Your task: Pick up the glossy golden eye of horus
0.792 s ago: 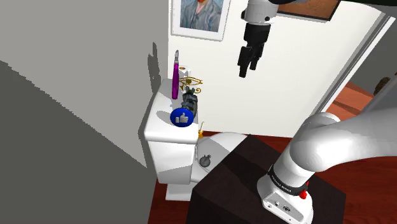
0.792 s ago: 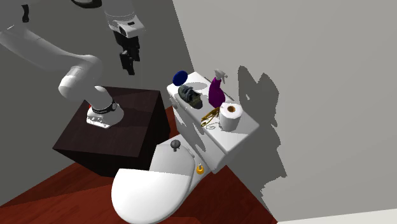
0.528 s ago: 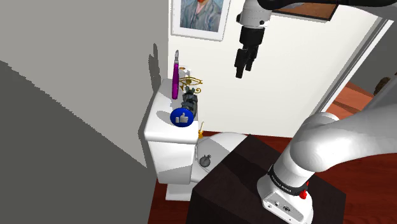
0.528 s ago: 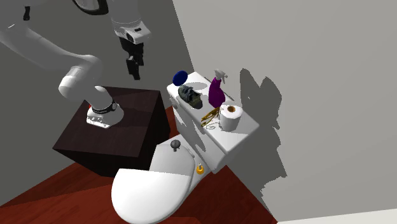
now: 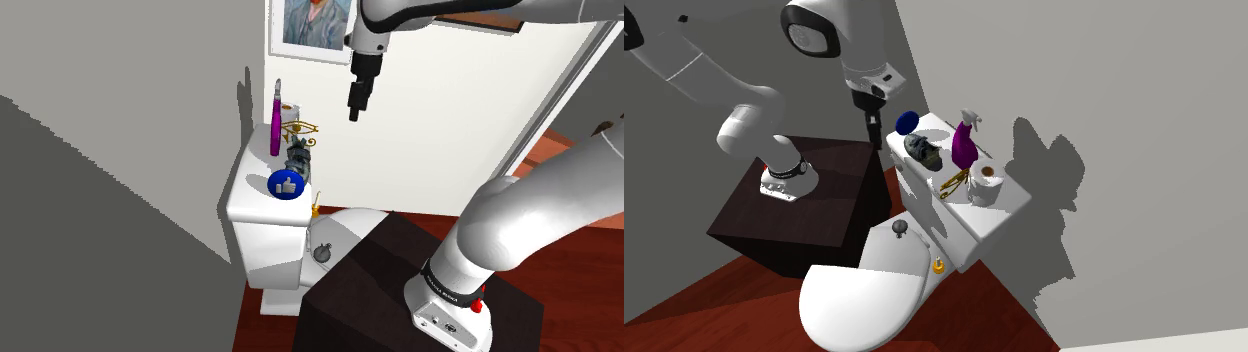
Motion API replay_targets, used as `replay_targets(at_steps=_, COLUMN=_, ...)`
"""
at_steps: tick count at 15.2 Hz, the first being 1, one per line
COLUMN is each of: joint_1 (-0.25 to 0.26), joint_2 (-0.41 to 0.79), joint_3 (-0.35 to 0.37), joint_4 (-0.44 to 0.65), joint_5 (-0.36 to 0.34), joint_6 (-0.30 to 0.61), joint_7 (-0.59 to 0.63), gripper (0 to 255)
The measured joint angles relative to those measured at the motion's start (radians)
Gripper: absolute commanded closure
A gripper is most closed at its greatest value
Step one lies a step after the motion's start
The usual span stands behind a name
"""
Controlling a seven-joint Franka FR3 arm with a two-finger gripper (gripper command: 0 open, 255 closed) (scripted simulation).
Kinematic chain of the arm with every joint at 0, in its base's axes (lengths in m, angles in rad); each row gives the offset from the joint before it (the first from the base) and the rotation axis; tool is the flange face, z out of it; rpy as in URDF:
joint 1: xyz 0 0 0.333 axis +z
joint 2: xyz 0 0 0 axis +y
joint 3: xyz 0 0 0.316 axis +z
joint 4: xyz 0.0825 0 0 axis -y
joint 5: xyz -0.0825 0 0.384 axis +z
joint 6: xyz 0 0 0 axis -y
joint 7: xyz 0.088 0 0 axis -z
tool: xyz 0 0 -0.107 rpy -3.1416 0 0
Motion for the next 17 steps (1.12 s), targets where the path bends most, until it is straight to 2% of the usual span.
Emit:
replay_targets(at_steps=9, joint_1=0.026, joint_2=0.336, joint_3=-0.065, joint_4=0.201, joint_5=0.05, joint_6=0.137, joint_7=-0.258, gripper=0)
replay_targets(at_steps=13, joint_1=0.024, joint_2=0.493, joint_3=-0.074, joint_4=0.321, joint_5=0.09, joint_6=0.172, joint_7=-0.373, gripper=0)
replay_targets(at_steps=17, joint_1=0.014, joint_2=0.666, joint_3=-0.063, joint_4=0.49, joint_5=0.133, joint_6=0.171, joint_7=-0.476, gripper=0)
